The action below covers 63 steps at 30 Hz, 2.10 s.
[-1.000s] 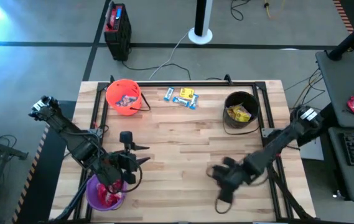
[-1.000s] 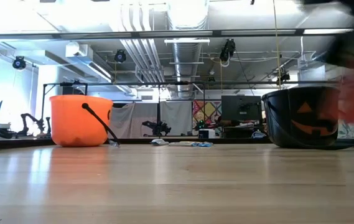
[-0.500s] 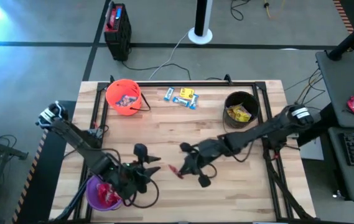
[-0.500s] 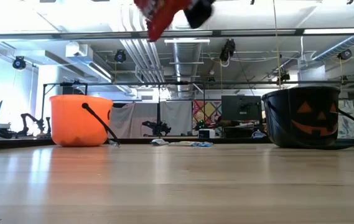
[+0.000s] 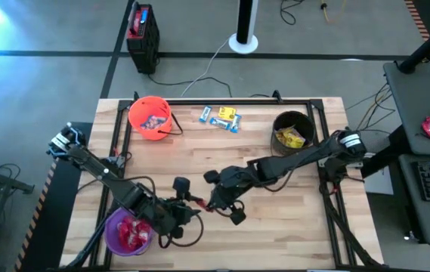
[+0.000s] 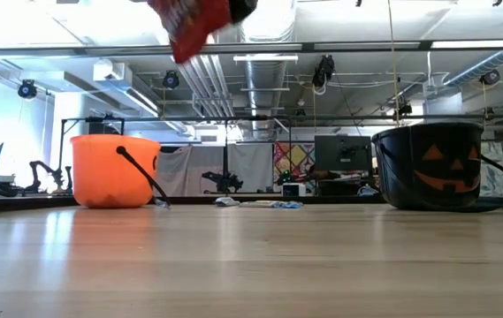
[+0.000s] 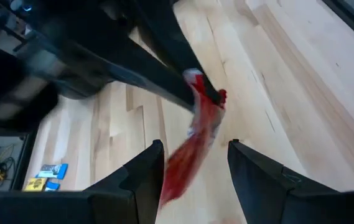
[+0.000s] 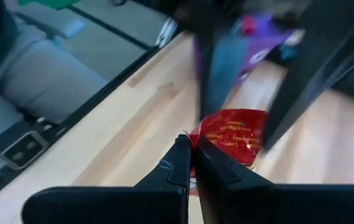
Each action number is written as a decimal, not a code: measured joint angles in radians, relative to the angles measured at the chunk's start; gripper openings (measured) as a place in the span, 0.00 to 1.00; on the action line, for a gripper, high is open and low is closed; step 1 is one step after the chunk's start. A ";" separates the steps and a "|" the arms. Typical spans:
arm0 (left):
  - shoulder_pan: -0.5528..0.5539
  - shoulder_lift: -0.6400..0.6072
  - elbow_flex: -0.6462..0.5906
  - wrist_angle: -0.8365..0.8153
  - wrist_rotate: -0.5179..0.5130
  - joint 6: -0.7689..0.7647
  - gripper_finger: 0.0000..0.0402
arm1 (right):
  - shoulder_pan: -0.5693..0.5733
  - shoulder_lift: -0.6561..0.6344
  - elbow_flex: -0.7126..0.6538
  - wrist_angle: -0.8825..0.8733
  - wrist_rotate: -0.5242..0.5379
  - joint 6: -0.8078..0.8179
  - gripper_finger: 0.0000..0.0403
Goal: Sort candy by brand, put in halloween buckets
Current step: Put the red candy into the purple bucket, then put the white chocolate bar into the orange bucket
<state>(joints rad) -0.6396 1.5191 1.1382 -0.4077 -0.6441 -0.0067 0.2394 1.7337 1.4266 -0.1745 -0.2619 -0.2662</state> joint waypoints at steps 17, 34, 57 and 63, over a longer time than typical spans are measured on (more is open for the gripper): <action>0.006 0.005 0.000 -0.019 0.000 -0.072 0.02 | -0.024 -0.002 0.029 -0.025 0.009 -0.038 0.11; -0.116 0.004 0.389 -0.810 0.412 -0.651 0.00 | -0.168 -0.049 0.029 -0.119 0.011 -0.017 0.42; -0.325 0.011 0.253 -1.006 0.576 -1.164 0.09 | -0.297 -0.049 0.025 -0.114 0.010 0.003 0.44; -0.326 0.011 0.207 -1.006 0.634 -1.178 0.22 | -0.311 -0.048 0.025 -0.113 0.023 0.003 0.44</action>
<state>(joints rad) -0.9653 1.5299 1.3454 -1.4142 -0.0105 -1.1846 -0.0715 1.6859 1.4517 -0.2879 -0.2389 -0.2631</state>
